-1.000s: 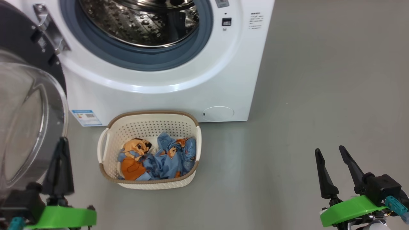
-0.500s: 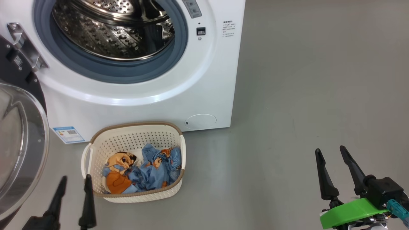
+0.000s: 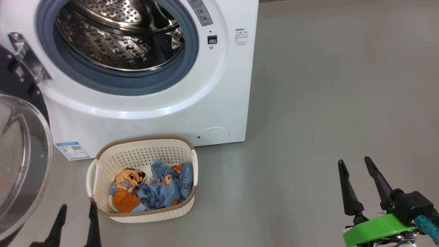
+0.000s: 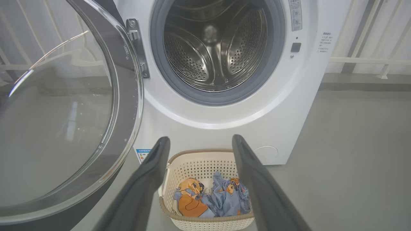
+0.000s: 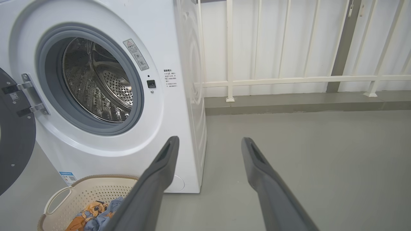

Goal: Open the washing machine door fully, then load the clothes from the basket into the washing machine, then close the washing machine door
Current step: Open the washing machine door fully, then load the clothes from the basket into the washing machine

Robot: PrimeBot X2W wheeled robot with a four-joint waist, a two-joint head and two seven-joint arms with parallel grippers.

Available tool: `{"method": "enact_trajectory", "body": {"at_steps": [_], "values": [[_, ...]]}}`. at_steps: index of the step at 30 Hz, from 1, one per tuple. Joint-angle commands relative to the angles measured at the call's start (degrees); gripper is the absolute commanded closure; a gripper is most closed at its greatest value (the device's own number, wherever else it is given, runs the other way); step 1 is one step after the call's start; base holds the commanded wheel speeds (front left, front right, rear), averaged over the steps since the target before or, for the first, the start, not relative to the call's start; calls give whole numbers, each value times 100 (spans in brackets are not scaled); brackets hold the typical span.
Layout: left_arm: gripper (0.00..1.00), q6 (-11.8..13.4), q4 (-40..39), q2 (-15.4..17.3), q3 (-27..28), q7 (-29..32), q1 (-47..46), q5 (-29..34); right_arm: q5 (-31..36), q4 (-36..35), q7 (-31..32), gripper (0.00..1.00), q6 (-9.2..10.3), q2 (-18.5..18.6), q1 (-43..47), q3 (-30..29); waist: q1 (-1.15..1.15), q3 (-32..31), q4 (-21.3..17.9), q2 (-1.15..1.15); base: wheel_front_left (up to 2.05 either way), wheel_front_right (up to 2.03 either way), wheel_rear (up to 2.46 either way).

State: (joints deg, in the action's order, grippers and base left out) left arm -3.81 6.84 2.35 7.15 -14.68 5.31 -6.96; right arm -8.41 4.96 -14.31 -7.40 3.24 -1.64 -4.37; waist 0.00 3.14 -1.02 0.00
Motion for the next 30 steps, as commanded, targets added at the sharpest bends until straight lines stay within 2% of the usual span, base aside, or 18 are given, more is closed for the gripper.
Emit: {"method": "enact_trajectory", "body": {"at_steps": [1,12,30], "values": [[0,-12,-109,59,213,-32,-179,-8,67,-161,-69,0,-9,8,-19,128,0,2,5,0,0,0,0],[0,-103,-111,56,291,-32,-217,-1,67,-169,-69,0,-9,-9,5,95,0,-18,42,0,0,0,0],[0,-92,-134,54,243,-32,-124,-55,63,-108,-69,0,-9,-15,71,69,0,-126,75,0,0,0,0]]}}
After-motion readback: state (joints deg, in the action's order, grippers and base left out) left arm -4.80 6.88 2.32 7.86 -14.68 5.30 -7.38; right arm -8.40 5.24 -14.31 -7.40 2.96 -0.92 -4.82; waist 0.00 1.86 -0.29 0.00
